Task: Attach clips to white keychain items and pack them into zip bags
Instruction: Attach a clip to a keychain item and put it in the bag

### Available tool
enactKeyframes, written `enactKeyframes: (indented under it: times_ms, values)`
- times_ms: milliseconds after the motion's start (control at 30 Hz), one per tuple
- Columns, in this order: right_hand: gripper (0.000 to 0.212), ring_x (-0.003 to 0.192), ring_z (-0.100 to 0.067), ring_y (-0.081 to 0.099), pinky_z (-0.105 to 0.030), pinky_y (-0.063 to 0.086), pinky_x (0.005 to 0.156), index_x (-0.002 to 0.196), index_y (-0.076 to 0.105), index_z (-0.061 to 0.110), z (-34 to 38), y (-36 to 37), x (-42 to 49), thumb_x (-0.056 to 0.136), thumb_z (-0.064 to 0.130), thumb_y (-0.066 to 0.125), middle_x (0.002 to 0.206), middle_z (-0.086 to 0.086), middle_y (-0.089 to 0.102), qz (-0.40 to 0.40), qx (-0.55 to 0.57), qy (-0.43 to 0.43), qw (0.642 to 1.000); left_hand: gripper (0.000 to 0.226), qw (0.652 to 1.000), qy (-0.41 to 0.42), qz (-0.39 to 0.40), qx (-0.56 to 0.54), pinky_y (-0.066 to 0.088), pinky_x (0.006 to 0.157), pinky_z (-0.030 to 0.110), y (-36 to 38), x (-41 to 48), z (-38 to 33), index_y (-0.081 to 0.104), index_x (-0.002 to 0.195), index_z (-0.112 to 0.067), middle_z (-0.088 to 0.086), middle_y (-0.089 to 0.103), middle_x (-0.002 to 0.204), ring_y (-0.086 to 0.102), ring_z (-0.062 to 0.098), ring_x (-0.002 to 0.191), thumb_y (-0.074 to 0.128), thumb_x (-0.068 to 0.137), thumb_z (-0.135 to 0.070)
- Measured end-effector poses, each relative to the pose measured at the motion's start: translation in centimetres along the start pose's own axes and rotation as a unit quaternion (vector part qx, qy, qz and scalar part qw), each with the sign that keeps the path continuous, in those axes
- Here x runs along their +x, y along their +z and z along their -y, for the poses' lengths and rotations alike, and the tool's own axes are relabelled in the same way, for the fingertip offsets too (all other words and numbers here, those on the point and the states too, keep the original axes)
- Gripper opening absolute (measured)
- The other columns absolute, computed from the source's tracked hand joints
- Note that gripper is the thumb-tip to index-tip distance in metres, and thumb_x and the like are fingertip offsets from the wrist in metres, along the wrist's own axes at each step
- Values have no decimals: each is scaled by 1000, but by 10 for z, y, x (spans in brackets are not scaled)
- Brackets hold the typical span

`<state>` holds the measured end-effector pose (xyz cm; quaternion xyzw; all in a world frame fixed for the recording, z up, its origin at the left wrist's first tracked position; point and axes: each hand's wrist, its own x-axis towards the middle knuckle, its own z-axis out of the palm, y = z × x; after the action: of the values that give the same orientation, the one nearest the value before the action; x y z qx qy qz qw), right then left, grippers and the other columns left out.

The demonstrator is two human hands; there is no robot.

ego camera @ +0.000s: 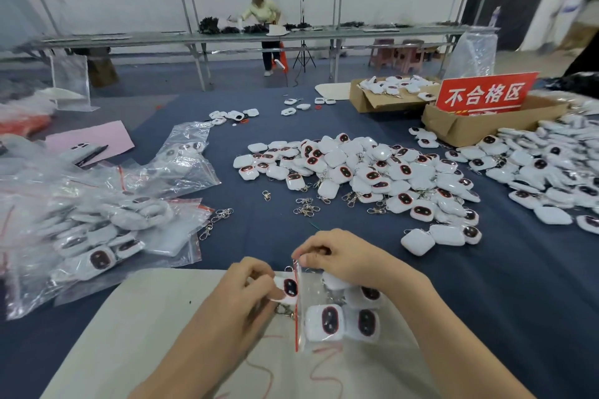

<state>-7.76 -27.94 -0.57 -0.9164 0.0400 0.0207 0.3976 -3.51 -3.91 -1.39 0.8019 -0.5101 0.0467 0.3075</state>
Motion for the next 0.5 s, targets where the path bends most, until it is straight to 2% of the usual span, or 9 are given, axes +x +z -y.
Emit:
enactKeyframes:
  times_ms: [133, 300, 367, 433, 500]
  values:
    - [13, 89, -1, 65, -27, 51, 88, 82, 72, 52, 4, 0, -5, 89, 40, 69, 92, 18, 73, -21, 39, 7, 999, 22, 998, -9, -25, -53, 38, 66, 10, 8, -1, -5, 63, 90, -24, -20, 44, 108, 53, 4, 78, 74, 88, -5]
    - [23, 84, 2, 68, -21, 50, 84, 78, 73, 51, 8, -3, -7, 93, 33, 69, 88, 17, 75, -30, 90, 11, 995, 29, 993, -17, -57, -99, 41, 66, 10, 18, 6, -12, 64, 93, -29, -20, 46, 102, 57, 7, 79, 74, 87, -2]
    - [22, 86, 0, 68, -25, 52, 88, 77, 74, 48, 8, -3, -8, 92, 32, 70, 89, 15, 76, -32, 96, 13, 995, 34, 992, -10, -42, -119, 49, 73, 22, 23, 10, -16, 62, 96, -34, -19, 50, 102, 60, 10, 84, 71, 89, -2]
    - [23, 85, -1, 68, -25, 52, 89, 75, 74, 46, 9, -2, -9, 91, 30, 70, 88, 14, 76, -32, 103, 15, 994, 35, 986, -39, -10, -161, 53, 79, 35, 24, 9, -19, 59, 102, -39, -15, 60, 102, 62, 14, 84, 62, 92, -5]
    - [25, 83, 0, 67, -24, 52, 88, 73, 74, 46, 9, -2, -9, 92, 29, 70, 85, 16, 75, -48, 101, 19, 994, 33, 962, -88, 16, -258, 54, 76, 36, 21, 7, -23, 56, 106, -42, -9, 70, 103, 64, 19, 79, 52, 95, -11]
